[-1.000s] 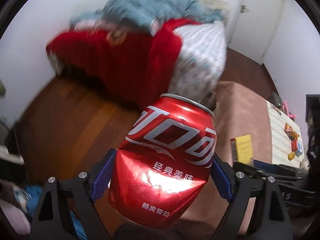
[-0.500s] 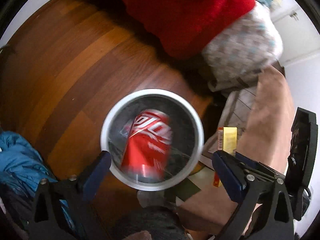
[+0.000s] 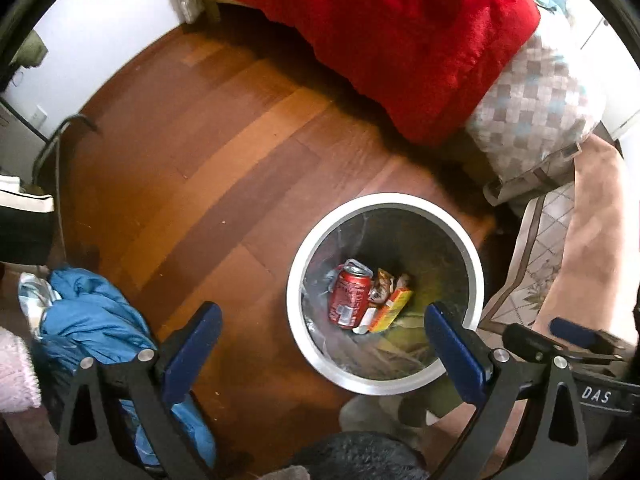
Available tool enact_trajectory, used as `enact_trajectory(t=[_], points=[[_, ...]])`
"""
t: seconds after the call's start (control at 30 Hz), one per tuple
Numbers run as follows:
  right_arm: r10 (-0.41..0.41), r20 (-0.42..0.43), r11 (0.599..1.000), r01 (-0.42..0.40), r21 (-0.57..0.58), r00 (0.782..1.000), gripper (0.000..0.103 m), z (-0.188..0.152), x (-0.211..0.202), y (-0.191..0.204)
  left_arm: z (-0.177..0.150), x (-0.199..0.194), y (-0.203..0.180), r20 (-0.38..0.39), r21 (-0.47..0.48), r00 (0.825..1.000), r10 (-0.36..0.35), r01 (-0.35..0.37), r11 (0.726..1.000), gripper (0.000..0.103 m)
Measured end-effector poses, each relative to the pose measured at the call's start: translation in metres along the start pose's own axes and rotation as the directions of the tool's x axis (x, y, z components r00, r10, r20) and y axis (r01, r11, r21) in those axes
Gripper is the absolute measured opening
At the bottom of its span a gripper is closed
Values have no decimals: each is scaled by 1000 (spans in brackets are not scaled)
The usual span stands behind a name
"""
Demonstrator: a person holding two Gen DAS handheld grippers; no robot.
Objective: Collect trash
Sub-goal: 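Open both tools to drop the can and yellow box into the bin, then move both open tools back over the table toward the remaining trash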
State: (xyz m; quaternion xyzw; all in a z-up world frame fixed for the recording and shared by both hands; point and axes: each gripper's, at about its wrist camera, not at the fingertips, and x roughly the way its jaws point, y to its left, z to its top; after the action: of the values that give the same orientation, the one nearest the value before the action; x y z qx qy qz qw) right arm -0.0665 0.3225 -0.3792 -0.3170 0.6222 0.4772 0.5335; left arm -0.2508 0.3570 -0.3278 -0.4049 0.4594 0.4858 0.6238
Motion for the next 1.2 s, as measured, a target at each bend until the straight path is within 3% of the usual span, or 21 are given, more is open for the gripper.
enact_trajectory(t=[0.2,0.57,0.87,1.03,1.2], points=[[-120,51,990,123,-72,992,103,-25,-22,5,-15,-20,-10,41,40,999,25,-27,999,103],[-113,160,989,127,-76,981,103,-57,-75,3,-30,-73,-22,143,64,990,14,-23,998,103],[-61,269,991,89,-95,961,103,-82,-137,15,-47,-134,-27,249,61,968,2,-18,998,103],[1,351,995,34,-94,936,103,-104,-185,15,-58,-171,-40,297,77,955,2,-26,997,103],[59,420,998,-43,-49,906,103,-126,-228,-5,-70,-200,-70,373,120,928,0,-48,992,103]])
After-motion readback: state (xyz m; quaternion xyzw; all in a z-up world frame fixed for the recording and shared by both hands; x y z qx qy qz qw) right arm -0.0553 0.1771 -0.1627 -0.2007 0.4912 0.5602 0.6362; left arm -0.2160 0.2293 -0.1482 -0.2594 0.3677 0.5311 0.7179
